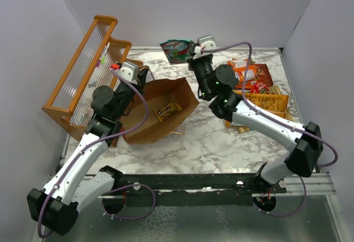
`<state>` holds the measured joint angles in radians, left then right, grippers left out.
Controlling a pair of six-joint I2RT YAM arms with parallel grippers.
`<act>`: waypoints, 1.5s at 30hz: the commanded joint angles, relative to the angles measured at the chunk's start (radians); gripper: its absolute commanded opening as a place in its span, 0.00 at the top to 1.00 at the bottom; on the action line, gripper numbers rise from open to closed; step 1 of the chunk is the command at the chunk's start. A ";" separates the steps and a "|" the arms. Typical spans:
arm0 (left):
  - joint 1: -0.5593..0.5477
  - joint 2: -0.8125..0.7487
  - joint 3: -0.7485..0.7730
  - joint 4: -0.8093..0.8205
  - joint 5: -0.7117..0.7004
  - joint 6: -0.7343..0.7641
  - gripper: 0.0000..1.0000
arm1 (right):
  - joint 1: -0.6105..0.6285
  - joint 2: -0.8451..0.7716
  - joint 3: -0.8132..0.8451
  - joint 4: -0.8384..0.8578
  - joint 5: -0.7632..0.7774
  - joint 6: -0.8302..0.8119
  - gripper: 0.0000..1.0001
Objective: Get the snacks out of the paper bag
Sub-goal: Place the snack at the center of the board.
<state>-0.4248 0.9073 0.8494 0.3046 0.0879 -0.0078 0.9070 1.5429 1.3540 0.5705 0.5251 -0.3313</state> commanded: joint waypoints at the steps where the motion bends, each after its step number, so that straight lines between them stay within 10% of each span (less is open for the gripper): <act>1: 0.004 -0.047 -0.045 0.086 -0.045 0.060 1.00 | -0.060 -0.139 -0.072 -0.048 0.032 0.093 0.99; 22: 0.032 -0.116 -0.197 0.222 0.167 -0.057 1.00 | -0.612 -0.218 -0.263 -0.272 -0.286 0.555 0.99; 45: 0.026 -0.119 -0.203 0.205 0.135 -0.027 1.00 | -0.912 0.148 0.024 -0.271 -0.298 0.424 0.99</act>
<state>-0.3965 0.7929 0.6521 0.4854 0.2131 -0.0422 0.0040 1.6836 1.3365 0.2432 0.1551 0.1299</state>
